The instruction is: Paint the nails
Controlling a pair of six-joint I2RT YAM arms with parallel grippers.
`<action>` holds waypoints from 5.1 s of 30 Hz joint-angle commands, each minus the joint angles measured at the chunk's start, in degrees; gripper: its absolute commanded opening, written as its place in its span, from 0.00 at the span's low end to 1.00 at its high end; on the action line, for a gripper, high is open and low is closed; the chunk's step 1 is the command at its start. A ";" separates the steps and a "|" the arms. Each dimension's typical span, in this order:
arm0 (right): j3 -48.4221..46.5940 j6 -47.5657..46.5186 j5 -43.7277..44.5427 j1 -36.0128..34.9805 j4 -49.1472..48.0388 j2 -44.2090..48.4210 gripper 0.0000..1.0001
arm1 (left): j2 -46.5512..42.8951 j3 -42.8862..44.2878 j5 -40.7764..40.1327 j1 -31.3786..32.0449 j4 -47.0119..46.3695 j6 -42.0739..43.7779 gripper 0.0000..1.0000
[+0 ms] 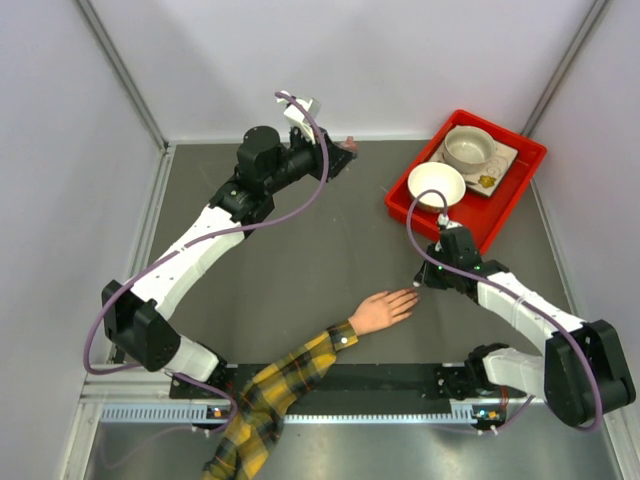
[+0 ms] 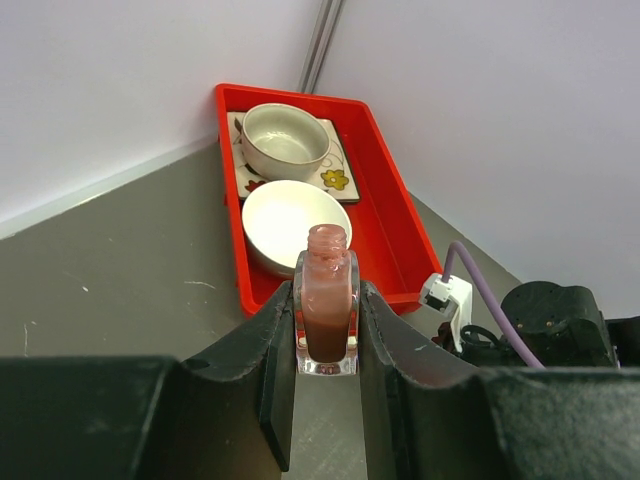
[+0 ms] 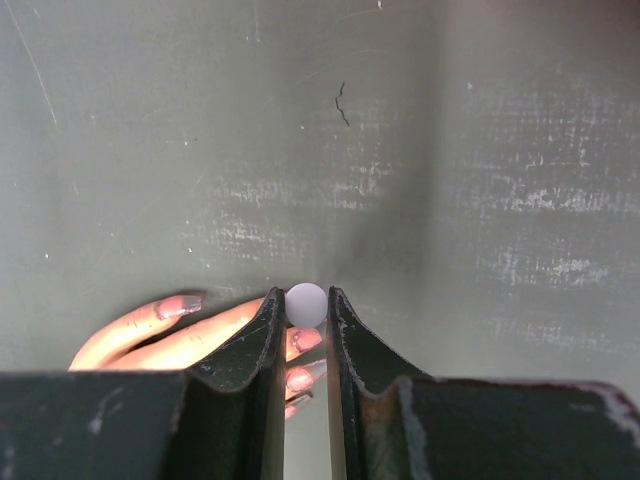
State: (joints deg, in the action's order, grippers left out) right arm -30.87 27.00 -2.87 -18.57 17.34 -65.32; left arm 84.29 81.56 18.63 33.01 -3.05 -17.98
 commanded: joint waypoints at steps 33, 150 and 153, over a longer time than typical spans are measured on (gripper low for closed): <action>-2.70 0.42 0.94 1.25 -0.82 0.10 0.00 | -0.01 2.38 2.02 -1.55 -4.69 -0.65 0.00; -3.14 -0.55 -1.52 0.90 -0.29 -0.51 0.00 | 0.00 2.02 2.64 -2.34 -5.92 -2.06 0.00; -3.14 -0.55 -1.52 0.99 -0.47 -0.60 0.00 | 0.00 2.11 2.64 -2.34 -5.92 -2.15 0.00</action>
State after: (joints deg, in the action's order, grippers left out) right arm -31.29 26.79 -5.02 -18.13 17.63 -65.76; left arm 84.29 81.54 20.58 30.98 -4.67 -19.62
